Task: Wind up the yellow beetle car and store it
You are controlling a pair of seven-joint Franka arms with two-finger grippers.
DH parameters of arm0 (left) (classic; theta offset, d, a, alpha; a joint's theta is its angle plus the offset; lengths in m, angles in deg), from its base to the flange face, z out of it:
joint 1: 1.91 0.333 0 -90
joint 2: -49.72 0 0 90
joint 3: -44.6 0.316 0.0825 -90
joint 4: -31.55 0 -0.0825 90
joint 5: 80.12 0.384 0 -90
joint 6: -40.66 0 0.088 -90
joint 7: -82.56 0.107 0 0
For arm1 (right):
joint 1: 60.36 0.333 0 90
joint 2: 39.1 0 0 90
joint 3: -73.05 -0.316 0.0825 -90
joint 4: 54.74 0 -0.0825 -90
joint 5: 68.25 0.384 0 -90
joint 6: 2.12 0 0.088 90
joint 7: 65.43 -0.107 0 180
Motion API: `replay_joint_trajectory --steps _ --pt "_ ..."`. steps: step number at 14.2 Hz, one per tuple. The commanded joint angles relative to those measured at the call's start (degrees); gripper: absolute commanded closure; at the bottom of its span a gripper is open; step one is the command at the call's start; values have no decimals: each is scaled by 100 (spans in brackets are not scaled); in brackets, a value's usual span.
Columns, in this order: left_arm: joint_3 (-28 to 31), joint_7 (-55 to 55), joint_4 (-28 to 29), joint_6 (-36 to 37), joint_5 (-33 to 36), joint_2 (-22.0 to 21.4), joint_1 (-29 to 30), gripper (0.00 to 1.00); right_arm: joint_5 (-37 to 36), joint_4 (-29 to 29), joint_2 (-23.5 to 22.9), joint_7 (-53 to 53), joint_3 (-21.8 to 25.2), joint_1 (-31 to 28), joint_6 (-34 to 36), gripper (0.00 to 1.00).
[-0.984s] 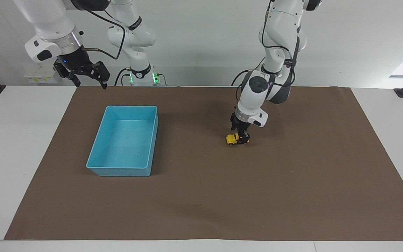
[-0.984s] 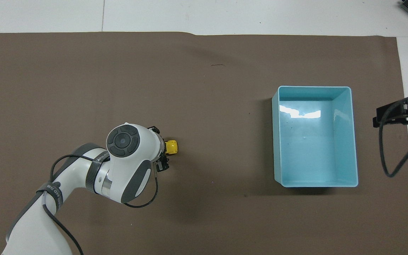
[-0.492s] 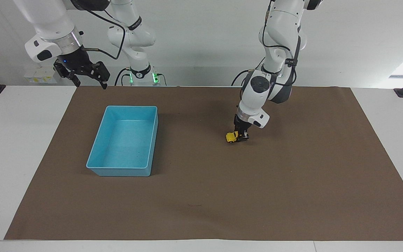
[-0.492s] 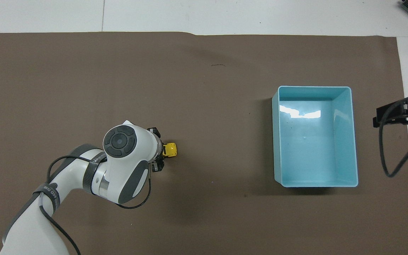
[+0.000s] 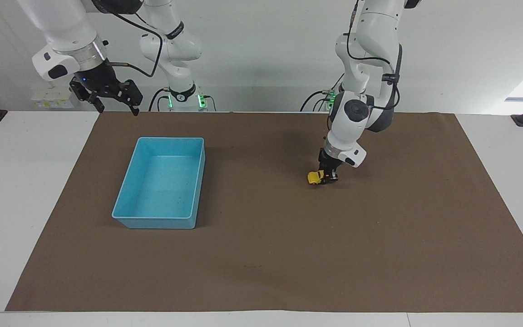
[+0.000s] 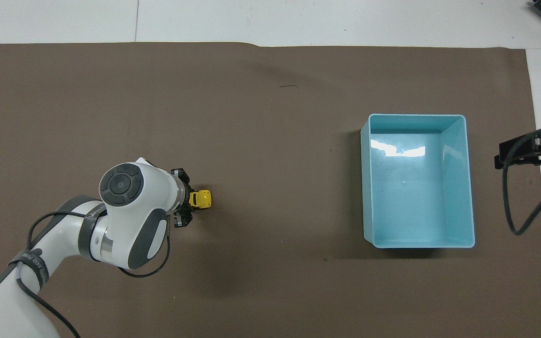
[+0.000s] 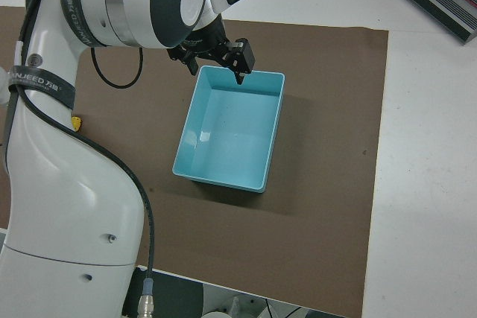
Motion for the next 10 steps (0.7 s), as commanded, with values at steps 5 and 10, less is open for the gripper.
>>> replay_joint_trajectory --steps 5,10 --pt "34 788 199 -201 3 180 760 92 50 -55 65 112 -27 -76 -77 0" --pt "34 885 164 -157 12 198 928 79 50 -55 65 112 -27 -76 -77 0"
